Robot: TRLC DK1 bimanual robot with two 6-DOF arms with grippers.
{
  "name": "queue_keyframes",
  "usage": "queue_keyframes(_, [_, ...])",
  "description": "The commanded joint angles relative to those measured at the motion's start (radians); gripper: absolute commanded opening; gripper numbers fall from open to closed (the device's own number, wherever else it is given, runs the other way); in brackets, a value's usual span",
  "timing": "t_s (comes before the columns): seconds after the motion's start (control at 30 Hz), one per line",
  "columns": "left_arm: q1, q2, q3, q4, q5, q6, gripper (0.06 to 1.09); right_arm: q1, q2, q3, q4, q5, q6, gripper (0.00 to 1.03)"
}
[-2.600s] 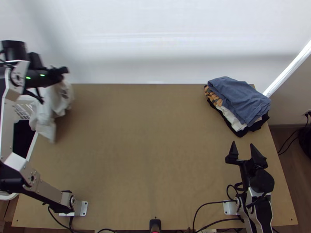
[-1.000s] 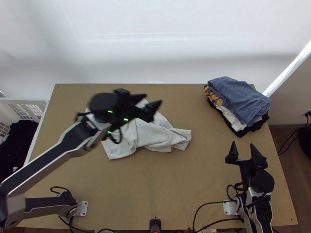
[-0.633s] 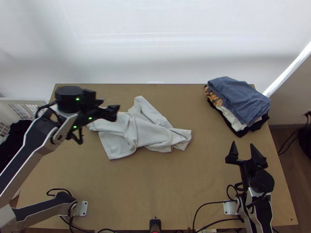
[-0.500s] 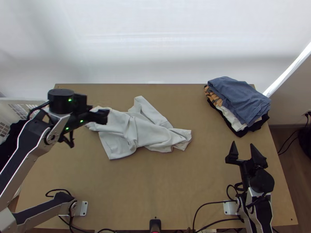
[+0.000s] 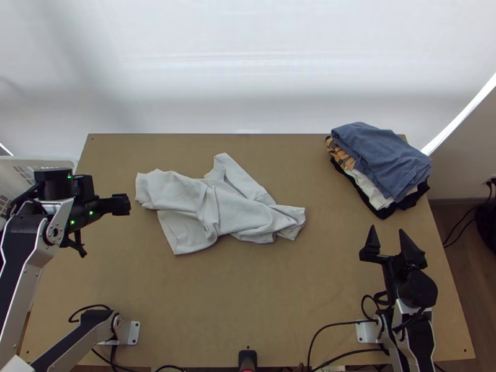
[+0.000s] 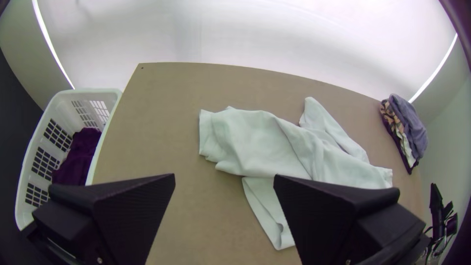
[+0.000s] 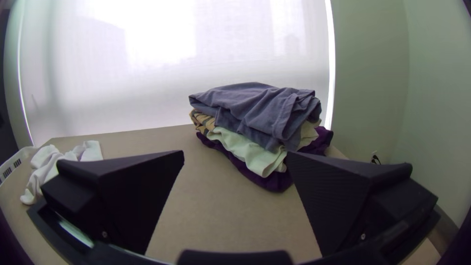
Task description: Fold the t-shirt
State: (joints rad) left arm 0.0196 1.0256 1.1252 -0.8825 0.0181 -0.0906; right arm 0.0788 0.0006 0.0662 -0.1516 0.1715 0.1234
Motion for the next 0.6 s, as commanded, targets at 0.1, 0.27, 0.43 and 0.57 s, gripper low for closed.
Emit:
queue_keyframes(0.1, [-0.006,-0.018,-0.01,-0.041,0.011,-0.107,1.04,0.019,-0.004,-0.006,-0.011,0.008,0.012,0.99])
queue_keyframes(0.27, [-0.035,0.007,0.002,-0.039,0.011,-0.166,1.04,0.108,-0.004,-0.006,-0.011,-0.009,0.022,0.98])
queue_keyframes(0.43, [-0.046,0.044,0.004,-0.009,0.013,-0.202,1.04,0.11,0.202,-0.006,-0.016,0.006,0.021,0.98])
queue_keyframes(0.57, [-0.066,0.076,-0.001,0.034,0.013,-0.213,1.04,0.142,0.16,-0.005,-0.014,0.049,0.019,0.98])
